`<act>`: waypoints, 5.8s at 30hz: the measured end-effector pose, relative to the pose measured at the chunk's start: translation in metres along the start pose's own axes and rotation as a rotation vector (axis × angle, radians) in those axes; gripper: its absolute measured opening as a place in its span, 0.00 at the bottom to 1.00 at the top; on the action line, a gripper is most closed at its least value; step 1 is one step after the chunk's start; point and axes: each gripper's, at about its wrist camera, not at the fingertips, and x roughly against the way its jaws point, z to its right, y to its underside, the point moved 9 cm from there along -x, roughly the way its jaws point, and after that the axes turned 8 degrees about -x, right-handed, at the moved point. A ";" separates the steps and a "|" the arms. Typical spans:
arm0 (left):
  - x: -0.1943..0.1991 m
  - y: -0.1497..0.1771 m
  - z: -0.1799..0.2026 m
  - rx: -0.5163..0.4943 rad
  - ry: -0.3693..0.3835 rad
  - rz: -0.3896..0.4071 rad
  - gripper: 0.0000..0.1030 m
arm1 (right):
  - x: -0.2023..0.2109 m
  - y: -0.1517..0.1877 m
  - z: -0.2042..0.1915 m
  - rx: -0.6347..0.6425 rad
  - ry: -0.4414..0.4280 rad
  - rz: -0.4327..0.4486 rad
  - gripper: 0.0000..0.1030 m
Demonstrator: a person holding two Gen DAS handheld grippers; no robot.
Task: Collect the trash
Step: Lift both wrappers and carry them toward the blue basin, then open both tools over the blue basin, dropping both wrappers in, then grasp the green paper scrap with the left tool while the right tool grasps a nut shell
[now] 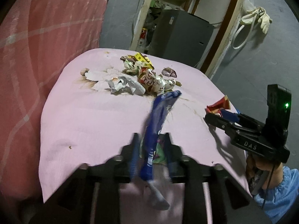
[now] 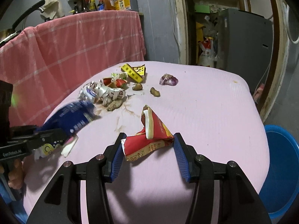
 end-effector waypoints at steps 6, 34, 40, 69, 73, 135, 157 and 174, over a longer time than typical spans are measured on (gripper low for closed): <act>0.009 -0.005 -0.002 0.003 0.000 0.047 0.38 | 0.001 0.002 0.000 0.005 0.006 0.003 0.49; 0.037 -0.037 0.011 0.058 0.064 0.179 0.05 | 0.039 -0.009 0.000 -0.015 0.001 0.163 0.47; 0.017 -0.020 0.004 0.093 0.049 0.076 0.05 | 0.038 -0.002 -0.001 -0.005 0.008 0.139 0.47; -0.006 -0.033 -0.006 0.036 0.110 -0.056 0.03 | 0.031 0.004 -0.002 -0.006 0.010 0.115 0.47; 0.010 -0.045 -0.002 0.045 0.136 0.021 0.03 | 0.036 0.001 -0.002 -0.002 0.009 0.146 0.47; -0.210 -0.120 0.305 -0.164 0.281 -0.027 0.05 | 0.179 0.015 0.272 -0.618 0.401 0.399 0.51; -0.100 -0.148 0.209 -0.120 0.137 0.258 0.91 | 0.210 -0.021 0.215 -0.403 0.402 0.605 0.96; 0.024 -0.123 0.094 -0.119 -0.140 0.496 0.98 | 0.187 -0.057 0.099 -0.159 0.261 0.696 1.00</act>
